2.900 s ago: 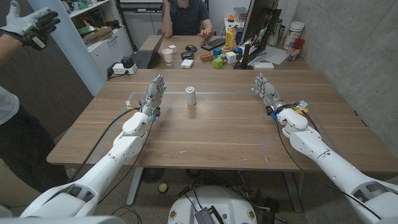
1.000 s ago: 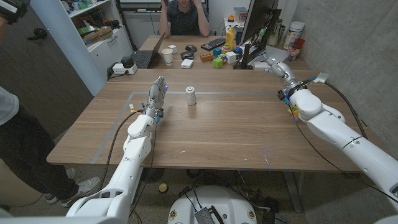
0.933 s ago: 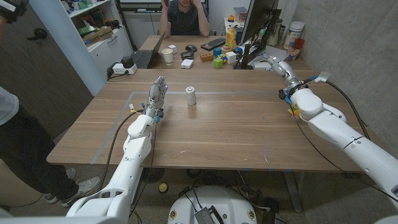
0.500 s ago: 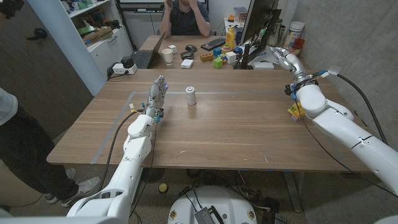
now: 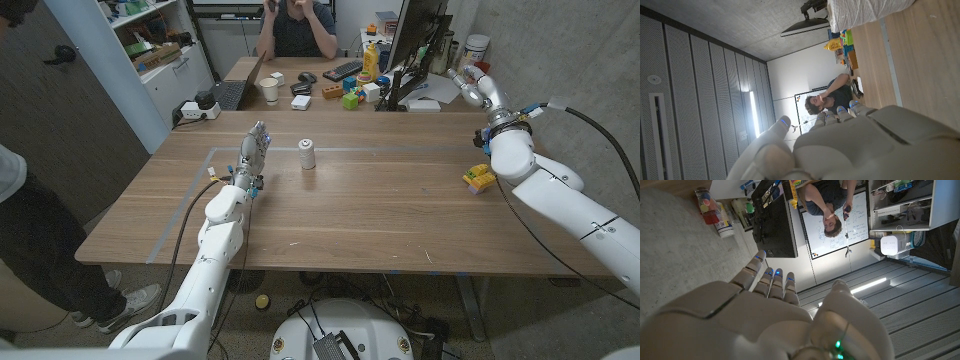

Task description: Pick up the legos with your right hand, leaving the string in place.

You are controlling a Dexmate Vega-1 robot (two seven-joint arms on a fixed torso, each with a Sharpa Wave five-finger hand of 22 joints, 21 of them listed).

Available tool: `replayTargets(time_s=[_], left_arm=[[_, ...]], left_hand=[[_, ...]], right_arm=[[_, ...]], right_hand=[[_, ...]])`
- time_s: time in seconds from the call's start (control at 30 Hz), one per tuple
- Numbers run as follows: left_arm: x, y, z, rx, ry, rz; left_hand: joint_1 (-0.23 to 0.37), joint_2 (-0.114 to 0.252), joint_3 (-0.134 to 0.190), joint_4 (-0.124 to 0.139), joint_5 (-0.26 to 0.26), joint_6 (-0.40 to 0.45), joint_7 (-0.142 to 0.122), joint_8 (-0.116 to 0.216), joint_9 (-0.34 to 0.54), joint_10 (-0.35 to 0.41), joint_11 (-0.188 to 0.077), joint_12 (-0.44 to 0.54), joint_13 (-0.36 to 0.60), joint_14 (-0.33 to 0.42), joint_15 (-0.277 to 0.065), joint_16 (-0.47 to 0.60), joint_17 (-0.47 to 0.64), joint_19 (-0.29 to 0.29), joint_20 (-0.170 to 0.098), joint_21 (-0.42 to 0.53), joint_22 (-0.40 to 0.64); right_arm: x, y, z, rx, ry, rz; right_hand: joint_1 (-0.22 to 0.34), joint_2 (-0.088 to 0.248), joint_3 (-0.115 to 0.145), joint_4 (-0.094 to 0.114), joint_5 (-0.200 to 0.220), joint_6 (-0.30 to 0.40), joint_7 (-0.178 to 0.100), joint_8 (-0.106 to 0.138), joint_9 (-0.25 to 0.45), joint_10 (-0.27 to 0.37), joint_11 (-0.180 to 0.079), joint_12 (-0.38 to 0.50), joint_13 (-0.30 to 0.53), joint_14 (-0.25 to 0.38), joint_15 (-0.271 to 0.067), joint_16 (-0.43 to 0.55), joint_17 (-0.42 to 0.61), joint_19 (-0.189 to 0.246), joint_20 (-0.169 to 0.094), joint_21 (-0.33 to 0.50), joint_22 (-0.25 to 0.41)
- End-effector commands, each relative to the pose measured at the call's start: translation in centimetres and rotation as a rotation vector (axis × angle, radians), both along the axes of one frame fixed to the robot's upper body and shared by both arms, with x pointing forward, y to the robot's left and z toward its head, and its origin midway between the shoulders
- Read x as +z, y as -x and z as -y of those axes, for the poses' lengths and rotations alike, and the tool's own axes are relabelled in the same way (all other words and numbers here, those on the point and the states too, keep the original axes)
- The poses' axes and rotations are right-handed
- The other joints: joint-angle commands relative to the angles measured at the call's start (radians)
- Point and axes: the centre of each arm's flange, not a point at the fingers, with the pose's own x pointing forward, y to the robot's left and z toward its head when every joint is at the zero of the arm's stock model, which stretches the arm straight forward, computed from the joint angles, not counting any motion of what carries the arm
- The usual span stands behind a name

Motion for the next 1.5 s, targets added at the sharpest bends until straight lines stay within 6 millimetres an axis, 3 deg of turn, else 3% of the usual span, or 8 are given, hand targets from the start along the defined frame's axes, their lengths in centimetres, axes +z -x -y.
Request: replayTargets(time_s=[0.03,0.73,1.5], left_arm=[[-0.2,0.1,0.7,-0.008,-0.009,-0.009],[0.1,-0.4,2.0,-0.031,-0.038,-0.01],[0.3,-0.7,3.1,-0.057,-0.063,-0.012]], left_hand=[[-0.008,0.077,-0.005,0.0,0.007,-0.006,-0.001,0.006,0.003,-0.091,-0.003,0.006,0.003,-0.165,0.001,0.006,0.003,-0.006,-0.011,0.004,0.003],[-0.009,0.075,-0.017,0.0,0.008,-0.007,-0.001,0.005,0.003,-0.093,-0.002,0.005,0.002,-0.166,0.001,0.005,0.002,-0.007,-0.011,0.004,0.003],[-0.009,0.074,-0.028,0.0,0.01,-0.008,-0.002,0.005,0.003,-0.093,-0.004,0.005,0.002,-0.168,0.003,0.004,0.001,-0.009,-0.011,0.003,0.004]], right_arm=[[0.8,1.3,1.9,-0.133,0.045,0.001],[2.8,4.0,3.7,-0.321,0.23,-0.072],[1.0,5.2,3.5,-0.601,0.438,-0.233]], right_hand=[[0.016,-0.002,0.002,-0.007,-0.007,0.002,-0.008,-0.004,0.004,0.0,-0.01,-0.004,0.003,-0.001,0.012,-0.002,0.003,0.001,0.017,-0.001,0.002],[0.029,-0.004,0.004,-0.02,-0.01,0.007,-0.017,-0.006,0.005,-0.005,-0.019,-0.008,0.003,-0.004,0.019,-0.006,0.004,0.007,0.031,-0.003,0.002],[0.042,-0.022,-0.002,-0.039,-0.014,-0.017,-0.041,-0.019,0.006,-0.052,-0.057,-0.023,0.004,-0.039,0.011,-0.017,0.004,0.011,0.05,-0.007,0.0]])
